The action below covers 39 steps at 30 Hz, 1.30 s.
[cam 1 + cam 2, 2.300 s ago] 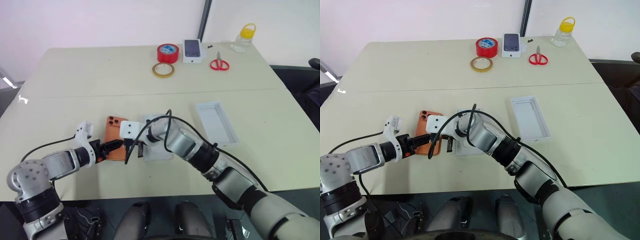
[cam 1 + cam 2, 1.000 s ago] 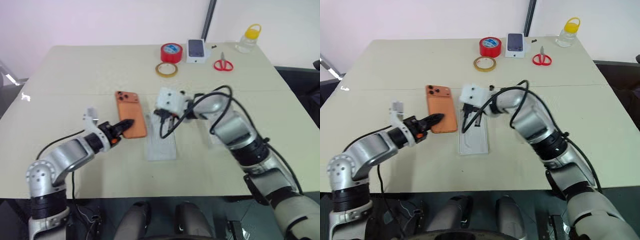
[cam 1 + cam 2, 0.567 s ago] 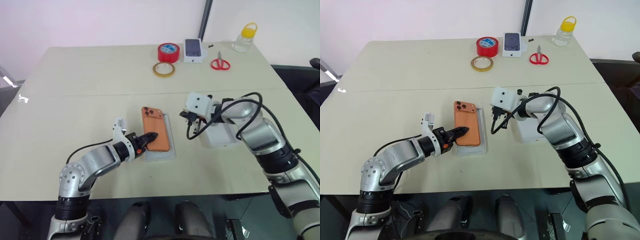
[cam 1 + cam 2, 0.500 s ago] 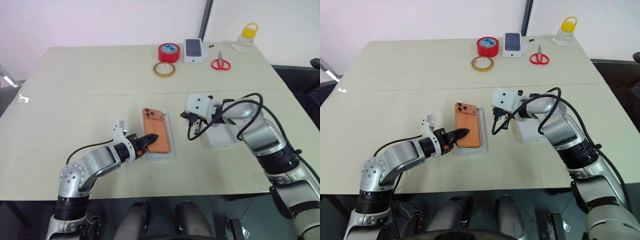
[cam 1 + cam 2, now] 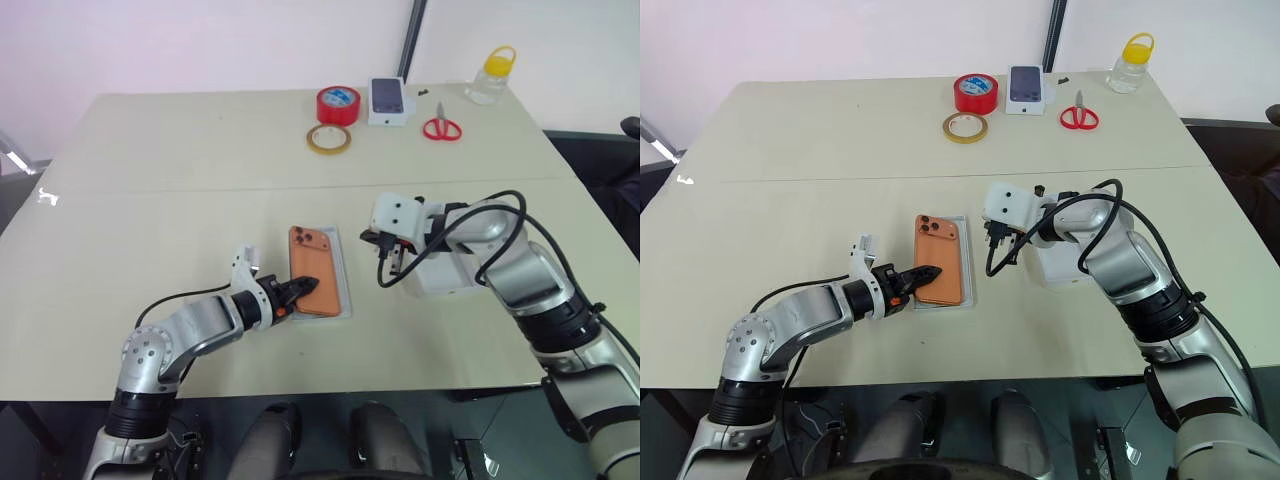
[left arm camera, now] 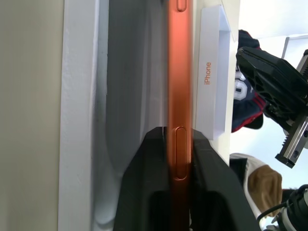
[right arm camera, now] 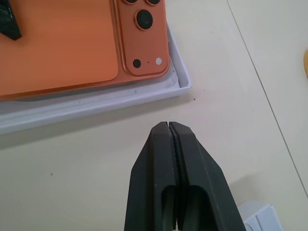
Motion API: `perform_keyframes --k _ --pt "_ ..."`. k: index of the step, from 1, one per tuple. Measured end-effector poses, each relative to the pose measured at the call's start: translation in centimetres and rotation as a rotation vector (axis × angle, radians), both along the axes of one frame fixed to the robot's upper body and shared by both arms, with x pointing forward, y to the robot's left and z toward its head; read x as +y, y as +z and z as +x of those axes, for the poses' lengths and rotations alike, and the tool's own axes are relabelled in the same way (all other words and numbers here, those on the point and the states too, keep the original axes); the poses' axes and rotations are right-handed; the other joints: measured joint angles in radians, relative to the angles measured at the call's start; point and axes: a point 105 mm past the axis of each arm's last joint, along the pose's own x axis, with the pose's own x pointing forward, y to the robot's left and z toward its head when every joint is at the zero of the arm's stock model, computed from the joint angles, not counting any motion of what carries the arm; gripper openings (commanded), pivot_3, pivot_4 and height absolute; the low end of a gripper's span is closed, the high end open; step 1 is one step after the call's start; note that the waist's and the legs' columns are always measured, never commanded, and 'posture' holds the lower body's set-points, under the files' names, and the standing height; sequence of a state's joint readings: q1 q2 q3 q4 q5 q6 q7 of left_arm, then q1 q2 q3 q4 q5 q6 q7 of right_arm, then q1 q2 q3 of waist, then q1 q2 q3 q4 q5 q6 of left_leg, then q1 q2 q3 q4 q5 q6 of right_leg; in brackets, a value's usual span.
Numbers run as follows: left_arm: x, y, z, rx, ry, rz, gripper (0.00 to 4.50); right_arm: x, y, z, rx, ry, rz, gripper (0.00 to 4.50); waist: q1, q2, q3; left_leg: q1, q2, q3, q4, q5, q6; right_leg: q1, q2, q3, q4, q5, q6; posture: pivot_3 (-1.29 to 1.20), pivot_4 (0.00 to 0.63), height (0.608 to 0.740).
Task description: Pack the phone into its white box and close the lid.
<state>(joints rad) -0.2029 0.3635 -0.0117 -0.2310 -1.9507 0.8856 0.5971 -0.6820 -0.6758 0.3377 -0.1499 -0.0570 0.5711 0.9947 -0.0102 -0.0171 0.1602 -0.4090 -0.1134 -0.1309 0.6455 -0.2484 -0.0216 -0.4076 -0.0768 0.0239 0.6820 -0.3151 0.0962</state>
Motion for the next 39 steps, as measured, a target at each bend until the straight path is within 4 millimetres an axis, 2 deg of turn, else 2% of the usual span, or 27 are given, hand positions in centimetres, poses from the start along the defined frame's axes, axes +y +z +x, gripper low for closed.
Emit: perform_keyframes --k 5,6,12,22,33,39 --pt "-0.5 0.7 0.0 -0.022 -0.025 -0.036 4.23 0.0 -0.2 -0.1 0.005 0.001 -0.001 0.0 -0.001 0.0 0.0 0.0 0.0 0.0 0.0 0.0 0.0 0.0 0.0 0.0 0.0 0.0 0.0 0.0 0.15 0.74" --pt "-0.6 1.0 0.0 -0.034 -0.034 -0.044 4.46 0.0 -0.2 -0.1 0.005 0.001 -0.001 0.0 -0.001 0.0 0.0 0.0 0.0 0.0 0.0 0.0 0.0 0.0 0.0 0.0 0.0 0.0 0.0 0.0 0.15 0.74" --pt "-0.2 1.1 -0.2 -0.058 -0.053 0.006 4.46 0.0 -0.3 -0.1 0.007 0.0 -0.003 0.0 -0.003 0.0 0.0 0.0 0.0 0.0 0.0 0.0 0.0 0.0 0.0 0.0 0.0 0.0 0.0 0.0 0.15 0.74" --pt "1.5 2.0 -0.6 -0.179 -0.142 0.243 4.46 0.0 -0.5 -0.2 0.004 0.009 -0.011 0.0 -0.001 0.0 0.0 0.0 0.0 0.0 0.0 0.0 0.0 0.0 0.0 0.0 0.0 0.0 0.0 0.0 0.15 0.74" --pt "2.1 2.4 -0.7 -0.254 -0.184 0.359 4.46 0.1 -0.5 -0.2 0.006 0.011 -0.012 0.0 -0.001 0.0 0.0 0.0 0.0 0.0 0.0 0.0 0.0 0.0 0.0 0.0 0.0 0.0 0.0 0.0 0.15 0.74" --pt "2.1 2.7 -0.4 -0.276 -0.181 0.368 4.46 0.2 -0.6 -0.2 0.006 0.013 -0.011 0.0 -0.001 0.0 0.0 0.0 0.0 0.0 -0.001 0.0 0.0 0.0 0.0 0.0 0.0 0.0 0.0 0.0 0.15 0.74"
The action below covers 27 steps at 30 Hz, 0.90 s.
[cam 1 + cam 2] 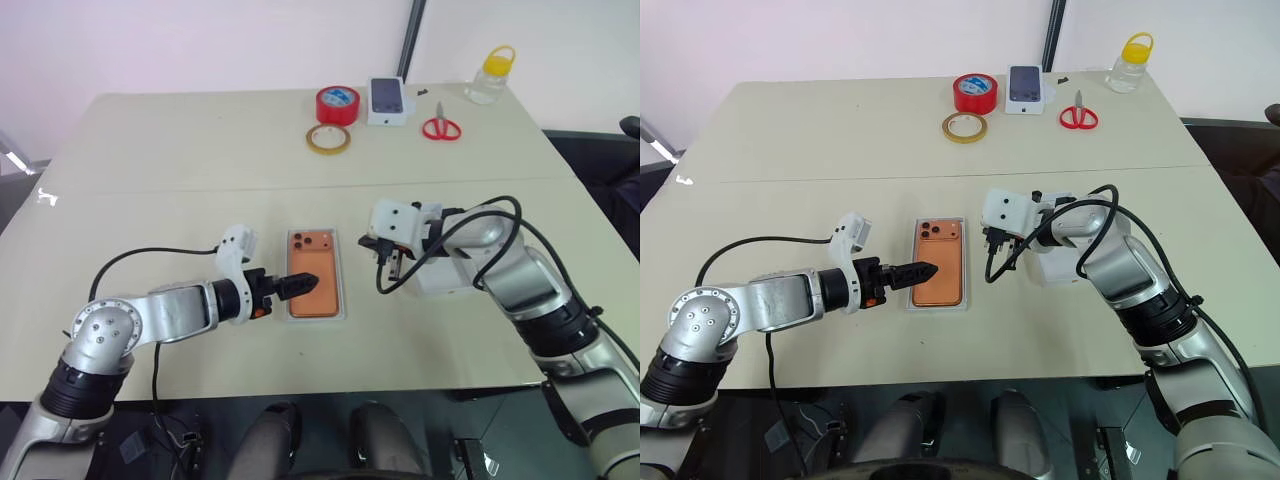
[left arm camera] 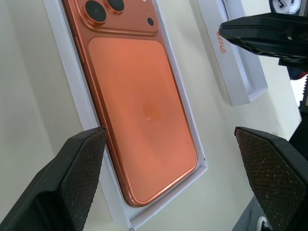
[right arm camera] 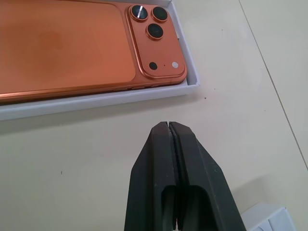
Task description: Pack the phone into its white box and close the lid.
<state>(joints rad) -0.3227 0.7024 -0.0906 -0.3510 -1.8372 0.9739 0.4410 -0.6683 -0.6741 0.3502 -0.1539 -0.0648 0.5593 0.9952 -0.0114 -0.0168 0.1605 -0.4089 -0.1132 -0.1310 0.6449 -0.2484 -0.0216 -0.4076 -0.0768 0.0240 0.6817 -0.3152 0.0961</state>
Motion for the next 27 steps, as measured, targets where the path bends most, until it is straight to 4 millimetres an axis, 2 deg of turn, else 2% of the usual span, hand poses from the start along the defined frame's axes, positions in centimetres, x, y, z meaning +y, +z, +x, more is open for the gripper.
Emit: perform_keyframes --k 5,8,9,11,15,18,24,27 --pt "0.6 0.3 0.2 -0.032 0.02 -0.012 4.46 0.0 0.0 0.0 -0.001 -0.002 0.001 0.0 -0.001 0.0 0.0 0.0 0.0 0.0 0.0 0.0 0.0 0.0 0.0 0.0 0.0 0.0 0.0 0.0 0.15 0.74" --pt "3.1 1.4 1.3 -0.149 0.096 0.061 4.46 0.0 -0.1 0.0 -0.003 -0.006 0.002 0.0 -0.002 0.0 0.0 0.0 0.0 0.0 -0.001 0.0 0.0 0.0 0.0 0.0 0.0 0.0 0.0 0.0 0.15 0.74" --pt "4.1 1.7 1.7 -0.186 0.125 0.096 4.23 -0.1 -0.1 0.0 0.0 -0.008 0.003 0.0 -0.002 0.0 0.0 0.0 0.0 0.0 -0.001 0.0 0.0 0.0 0.0 0.0 0.0 0.0 0.0 0.0 0.15 0.74" --pt "5.7 1.9 2.3 -0.24 0.16 0.165 3.67 0.0 -0.4 -0.1 0.012 -0.008 0.007 0.0 0.0 0.0 0.0 0.0 0.0 0.0 -0.001 0.0 0.0 0.0 0.0 0.0 0.0 0.0 0.0 0.0 0.15 0.74" --pt "7.9 1.1 2.6 -0.31 0.137 0.348 1.6 0.3 -0.9 -0.2 0.047 -0.015 0.023 0.0 0.0 0.001 0.001 0.0 0.0 0.0 -0.001 0.0 0.0 0.0 0.0 0.0 -0.001 0.0 0.0 0.0 0.15 0.74" --pt "7.8 0.2 2.6 -0.332 0.074 0.415 0.05 0.5 -1.7 -0.3 0.074 -0.025 0.003 0.0 0.0 0.001 0.001 0.0 0.0 0.0 -0.002 0.0 0.0 0.0 0.0 0.0 -0.001 0.0 0.0 0.0 0.15 0.74" --pt "6.2 -1.5 2.8 -0.367 -0.113 0.527 0.01 0.8 -3.3 -0.9 0.134 -0.041 -0.049 0.0 0.0 0.001 0.001 0.0 0.0 0.0 -0.002 0.0 0.0 0.0 0.0 0.0 -0.001 0.0 0.0 0.0 0.15 0.74" --pt "4.6 -1.9 2.8 -0.396 -0.229 0.557 0.01 1.4 -3.6 -1.5 0.136 -0.019 -0.071 0.0 -0.001 0.001 0.001 0.0 0.0 0.0 -0.002 0.0 0.0 -0.001 0.0 0.0 -0.001 0.0 0.0 0.0 0.15 0.74"
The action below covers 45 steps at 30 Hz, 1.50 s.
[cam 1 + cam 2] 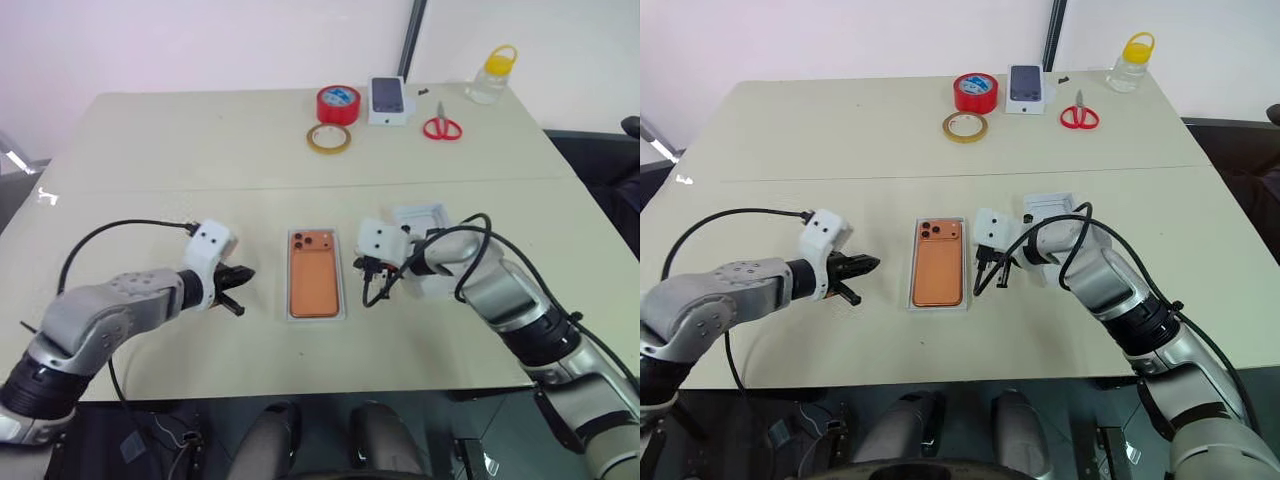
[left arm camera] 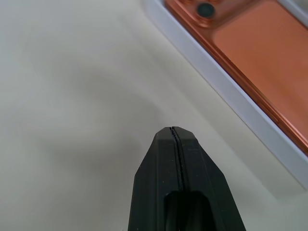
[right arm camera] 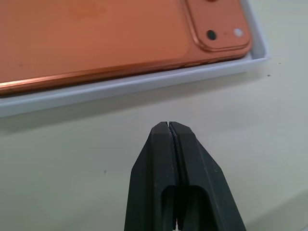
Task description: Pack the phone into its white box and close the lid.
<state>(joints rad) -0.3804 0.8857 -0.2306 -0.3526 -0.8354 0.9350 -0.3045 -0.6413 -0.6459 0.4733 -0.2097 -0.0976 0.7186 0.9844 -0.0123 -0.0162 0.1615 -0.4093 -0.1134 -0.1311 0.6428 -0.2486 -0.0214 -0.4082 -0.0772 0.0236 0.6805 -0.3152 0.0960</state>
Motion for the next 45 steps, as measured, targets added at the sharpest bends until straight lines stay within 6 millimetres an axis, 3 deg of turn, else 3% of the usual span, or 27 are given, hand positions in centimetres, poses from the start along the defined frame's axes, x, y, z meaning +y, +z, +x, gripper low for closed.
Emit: perform_keyframes --k 7,15,21,26,32,45 --pt "-3.0 -0.6 0.2 0.021 -0.16 0.022 0.01 1.6 -0.7 -1.5 0.031 0.057 -0.018 0.0 0.0 -0.001 0.0 0.0 0.0 0.0 0.0 0.0 0.0 0.0 0.0 0.0 0.0 0.0 0.0 0.0 0.15 0.74" --pt "-4.8 -1.1 1.3 0.04 -0.192 0.028 0.01 0.9 -1.3 -1.3 0.041 0.005 -0.041 0.0 0.006 -0.001 0.0 0.0 -0.001 -0.002 0.003 0.0 0.0 0.002 0.0 -0.002 0.0 0.0 0.0 0.0 0.15 0.74" --pt "-7.3 -1.1 2.6 0.038 -0.199 -0.024 0.01 -1.2 -1.0 -0.8 0.032 -0.044 -0.077 0.0 0.024 -0.001 0.0 0.0 -0.002 -0.002 0.004 -0.001 0.001 0.003 -0.001 -0.002 -0.001 0.0 0.001 0.0 0.15 0.74" --pt "-10.4 -1.0 3.2 0.054 -0.259 -0.055 0.01 -4.1 -0.7 -0.4 0.024 -0.119 -0.113 0.0 0.031 -0.002 0.001 -0.001 -0.003 -0.002 0.005 -0.001 0.002 0.003 -0.002 -0.003 -0.001 0.0 0.001 0.0 0.15 0.74" --pt "-13.5 -1.4 1.7 0.077 -0.397 -0.071 0.01 -7.4 -0.5 -0.5 0.021 -0.21 -0.152 0.0 0.025 -0.002 0.001 -0.001 -0.002 -0.002 0.004 -0.001 0.002 0.003 -0.002 -0.003 -0.001 0.0 0.001 0.0 0.15 0.74" --pt "-14.3 -1.6 1.7 0.103 -0.417 -0.111 0.01 -8.5 -0.6 -0.9 0.018 -0.239 -0.162 0.0 0.025 -0.002 0.001 -0.001 -0.002 -0.002 0.005 -0.001 0.002 0.003 -0.002 -0.003 -0.001 0.0 0.001 0.0 0.15 0.74"
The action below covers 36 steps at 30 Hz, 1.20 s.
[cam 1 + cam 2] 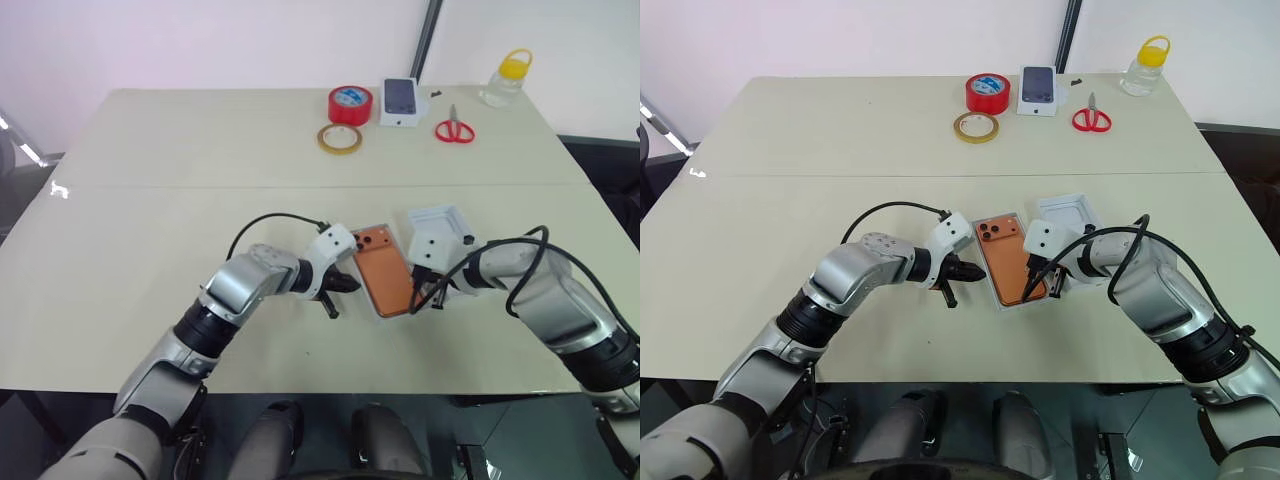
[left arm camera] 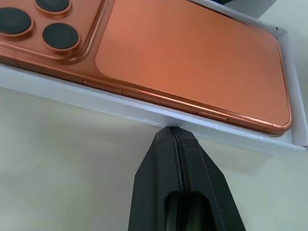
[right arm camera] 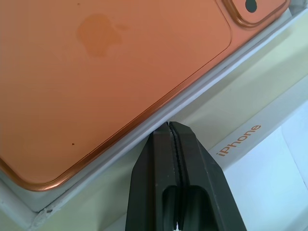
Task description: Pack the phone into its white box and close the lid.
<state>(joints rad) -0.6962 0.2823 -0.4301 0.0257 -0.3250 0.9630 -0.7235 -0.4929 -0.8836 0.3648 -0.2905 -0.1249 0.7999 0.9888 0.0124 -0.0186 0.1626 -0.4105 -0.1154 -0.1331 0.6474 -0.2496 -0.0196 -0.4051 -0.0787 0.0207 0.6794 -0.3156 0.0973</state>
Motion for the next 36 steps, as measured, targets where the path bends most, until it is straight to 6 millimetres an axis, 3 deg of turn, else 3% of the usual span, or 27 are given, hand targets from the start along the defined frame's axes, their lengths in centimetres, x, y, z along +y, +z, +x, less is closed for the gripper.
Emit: perform_keyframes --k 17,20,26,31,36 --pt "0.8 -0.1 0.0 -0.019 0.037 -0.016 0.01 -0.2 0.3 -0.6 0.035 0.039 -0.002 0.0 -0.002 0.0 0.0 0.0 0.0 0.0 0.0 0.0 0.0 -0.001 0.0 0.0 0.001 0.0 0.0 0.0 0.15 0.74" --pt "1.4 -0.2 -0.4 -0.026 0.034 -0.016 0.0 -0.3 1.5 -1.1 0.053 0.048 0.046 0.9 -0.004 0.0 0.0 0.0 0.001 0.0 0.0 0.0 0.0 -0.001 0.001 0.0 0.001 0.0 0.0 0.0 0.15 0.74" --pt "3.9 -0.1 -0.7 -0.074 0.063 -0.055 0.0 -1.0 3.5 -1.1 0.077 -0.042 0.156 3.83 -0.007 0.0 0.0 0.0 0.001 0.0 0.0 0.0 0.0 -0.001 0.001 0.0 0.001 0.0 0.0 0.0 0.15 0.74" --pt "6.2 1.1 -1.5 -0.176 0.027 -0.116 0.0 -1.2 5.1 0.8 0.084 -0.253 0.297 3.83 -0.011 0.0 0.0 0.0 0.001 0.0 -0.001 0.0 0.0 -0.001 0.001 0.001 0.001 0.0 0.0 0.0 0.15 0.74" --pt "7.7 2.9 -2.4 -0.317 -0.051 -0.152 0.0 -2.5 3.8 2.3 0.189 -0.531 0.391 3.83 0.0 0.001 0.0 0.0 0.001 0.001 -0.001 0.0 0.0 -0.001 0.0 0.001 0.0 0.0 -0.001 0.0 0.15 0.74"
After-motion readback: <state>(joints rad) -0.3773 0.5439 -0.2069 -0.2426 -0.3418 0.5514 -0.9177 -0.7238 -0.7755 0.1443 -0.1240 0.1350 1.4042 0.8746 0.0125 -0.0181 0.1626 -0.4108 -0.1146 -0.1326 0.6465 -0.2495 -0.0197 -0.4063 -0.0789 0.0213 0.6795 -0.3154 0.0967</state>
